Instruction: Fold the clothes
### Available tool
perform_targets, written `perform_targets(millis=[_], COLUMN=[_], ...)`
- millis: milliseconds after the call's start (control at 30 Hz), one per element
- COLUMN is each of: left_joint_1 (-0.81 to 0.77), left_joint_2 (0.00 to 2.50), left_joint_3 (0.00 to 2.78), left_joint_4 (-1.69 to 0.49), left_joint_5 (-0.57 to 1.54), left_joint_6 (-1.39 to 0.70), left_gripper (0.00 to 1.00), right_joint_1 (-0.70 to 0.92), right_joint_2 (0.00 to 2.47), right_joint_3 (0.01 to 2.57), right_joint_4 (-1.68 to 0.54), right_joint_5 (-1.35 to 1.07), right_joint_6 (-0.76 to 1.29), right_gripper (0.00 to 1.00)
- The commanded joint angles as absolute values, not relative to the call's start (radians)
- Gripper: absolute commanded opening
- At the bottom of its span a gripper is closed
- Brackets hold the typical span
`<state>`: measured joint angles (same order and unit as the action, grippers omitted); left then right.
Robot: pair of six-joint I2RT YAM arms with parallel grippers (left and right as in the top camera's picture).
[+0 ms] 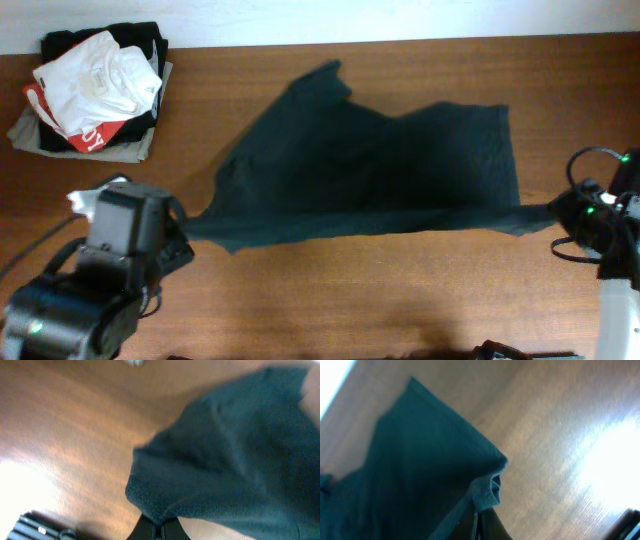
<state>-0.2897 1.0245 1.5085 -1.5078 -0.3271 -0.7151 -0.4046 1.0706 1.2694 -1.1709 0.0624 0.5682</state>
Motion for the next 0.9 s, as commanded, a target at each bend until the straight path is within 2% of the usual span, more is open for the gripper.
perform_targets(millis=[0, 333, 667, 867], left_joint_1=[-0.292, -0.292, -0.292, -0.292], left_joint_2=[1.012, 1.015, 1.115, 1.344], left_joint_3=[1.626, 1.959, 1.948, 1.879], left_joint_4=[-1.508, -1.506, -1.555, -1.412], left_joint_5=[-0.451, -0.513, -0.502, -0.502], left_joint_6=[-0.703, -0.702, -0.703, -0.665], left_gripper=[0.01, 0.01, 0.01, 0.01], right_joint_1=[-0.407, -0.407, -0.407, -0.405], right_joint_2=[1.055, 1.065, 1.138, 1.298], right_joint_3=[1.415, 1.870, 1.898, 1.897], right_joint_4=[-1.183, -1.401, -1.462, -1.395], right_joint_5=[0.076, -0.019, -0.036, -0.140], right_joint_6=[0.461, 0.341, 0.341, 0.344], right_gripper=[0.04, 0.04, 0.04, 0.04])
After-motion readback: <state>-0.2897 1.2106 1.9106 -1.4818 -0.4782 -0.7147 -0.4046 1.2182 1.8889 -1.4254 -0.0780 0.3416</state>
